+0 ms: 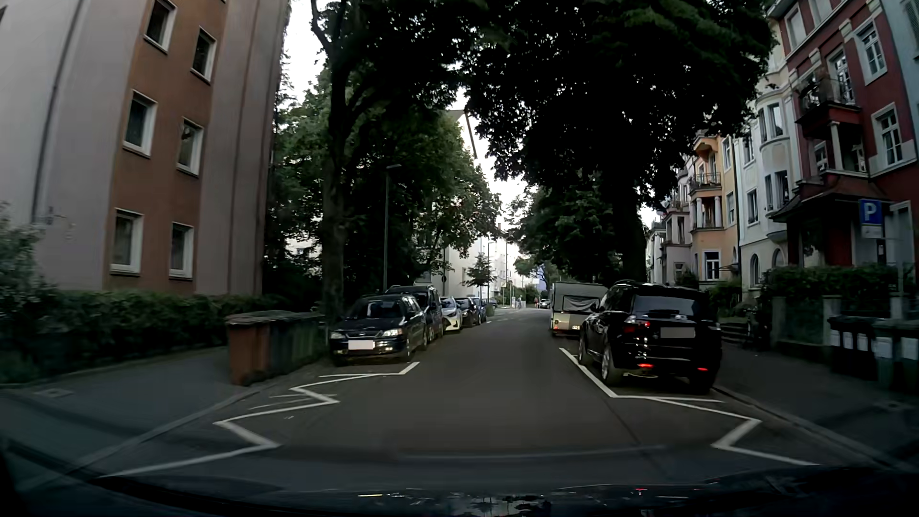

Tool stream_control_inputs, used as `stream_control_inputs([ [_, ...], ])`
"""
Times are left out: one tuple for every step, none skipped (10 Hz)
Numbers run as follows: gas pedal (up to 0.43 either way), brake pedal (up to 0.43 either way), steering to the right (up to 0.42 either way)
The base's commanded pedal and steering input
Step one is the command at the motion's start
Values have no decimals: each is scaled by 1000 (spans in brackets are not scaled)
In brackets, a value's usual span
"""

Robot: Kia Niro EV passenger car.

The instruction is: Follow the waypoints while adhering to traffic rules and regulations

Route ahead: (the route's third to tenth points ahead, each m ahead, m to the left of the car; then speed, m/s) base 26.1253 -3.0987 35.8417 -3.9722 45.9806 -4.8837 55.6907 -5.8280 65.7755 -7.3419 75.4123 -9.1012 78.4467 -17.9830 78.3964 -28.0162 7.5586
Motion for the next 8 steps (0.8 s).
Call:
stream_control_inputs([
  [110,0,16],
  [110,0,16],
  [110,0,16],
  [110,0,16],
  [110,0,15],
  [110,0,16],
  [110,0,15],
  [110,0,16],
])
